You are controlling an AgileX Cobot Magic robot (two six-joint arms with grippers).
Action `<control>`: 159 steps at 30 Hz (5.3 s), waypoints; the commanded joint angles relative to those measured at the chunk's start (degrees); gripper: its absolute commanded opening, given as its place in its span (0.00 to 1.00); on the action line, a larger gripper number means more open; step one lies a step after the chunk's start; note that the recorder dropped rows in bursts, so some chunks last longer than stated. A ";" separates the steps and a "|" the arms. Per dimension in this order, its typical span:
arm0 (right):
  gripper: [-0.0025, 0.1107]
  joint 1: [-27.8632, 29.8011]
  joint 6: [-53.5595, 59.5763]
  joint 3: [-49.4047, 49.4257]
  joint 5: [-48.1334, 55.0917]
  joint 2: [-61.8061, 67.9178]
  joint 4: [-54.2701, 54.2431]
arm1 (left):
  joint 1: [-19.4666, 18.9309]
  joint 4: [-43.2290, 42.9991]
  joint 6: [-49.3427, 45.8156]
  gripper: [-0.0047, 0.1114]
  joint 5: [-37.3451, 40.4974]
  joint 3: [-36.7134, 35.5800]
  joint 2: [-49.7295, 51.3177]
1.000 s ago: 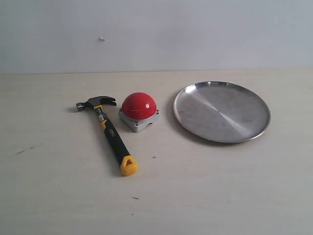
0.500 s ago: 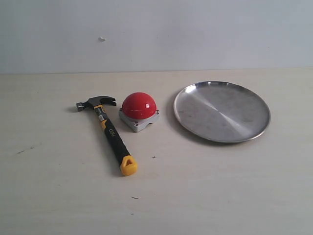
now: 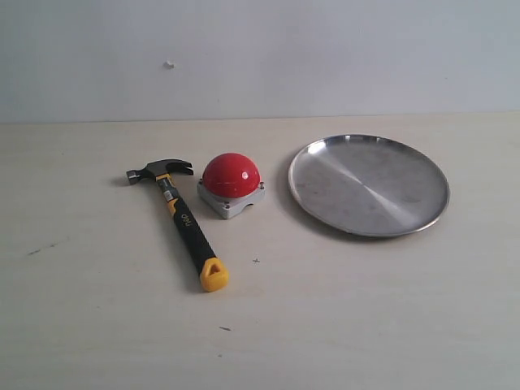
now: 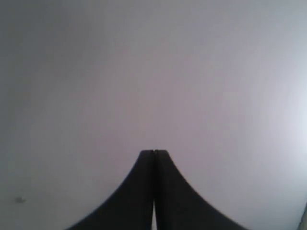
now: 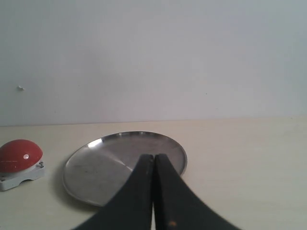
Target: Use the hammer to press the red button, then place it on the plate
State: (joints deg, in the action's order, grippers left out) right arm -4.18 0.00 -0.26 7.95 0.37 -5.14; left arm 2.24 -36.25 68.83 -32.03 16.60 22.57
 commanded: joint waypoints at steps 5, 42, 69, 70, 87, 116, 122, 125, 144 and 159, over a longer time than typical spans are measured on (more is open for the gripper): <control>0.02 0.37 0.00 0.26 -0.32 -0.37 0.10 | -0.16 -42.47 30.61 0.04 14.13 21.06 24.15; 0.02 0.37 0.00 0.26 -0.32 -0.37 0.10 | 8.74 23.59 -52.52 0.04 101.99 61.20 70.30; 0.02 0.37 0.00 0.26 -0.32 -0.37 0.10 | 22.96 52.98 -52.13 0.04 78.67 62.89 81.08; 0.02 0.37 0.00 0.26 -0.32 -0.37 0.10 | 22.96 52.98 -52.13 0.04 78.67 62.89 81.08; 0.02 0.37 0.00 0.26 -0.32 -0.37 0.10 | 22.96 52.98 -52.13 0.04 78.67 62.89 81.08; 0.02 0.37 0.00 0.26 -0.32 -0.37 0.10 | 22.96 62.79 -33.24 0.04 67.50 62.89 83.91; 0.02 0.37 0.00 0.26 -0.32 -0.37 0.10 | 22.96 63.62 -32.57 0.04 67.73 62.89 86.05; 0.02 0.37 0.00 0.26 -0.32 -0.37 0.10 | 22.96 63.52 -29.59 0.04 67.34 62.89 86.08; 0.02 0.37 0.00 0.26 -0.32 -0.37 0.10 | 31.36 7.81 19.05 0.04 85.15 66.59 86.95; 0.02 0.37 0.00 0.26 -0.32 -0.37 0.10 | 28.01 32.17 12.10 0.04 92.08 76.44 92.96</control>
State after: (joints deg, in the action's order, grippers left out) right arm -4.18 0.00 -0.26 7.95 0.37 -5.14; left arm 32.12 -6.32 81.17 60.00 92.31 114.27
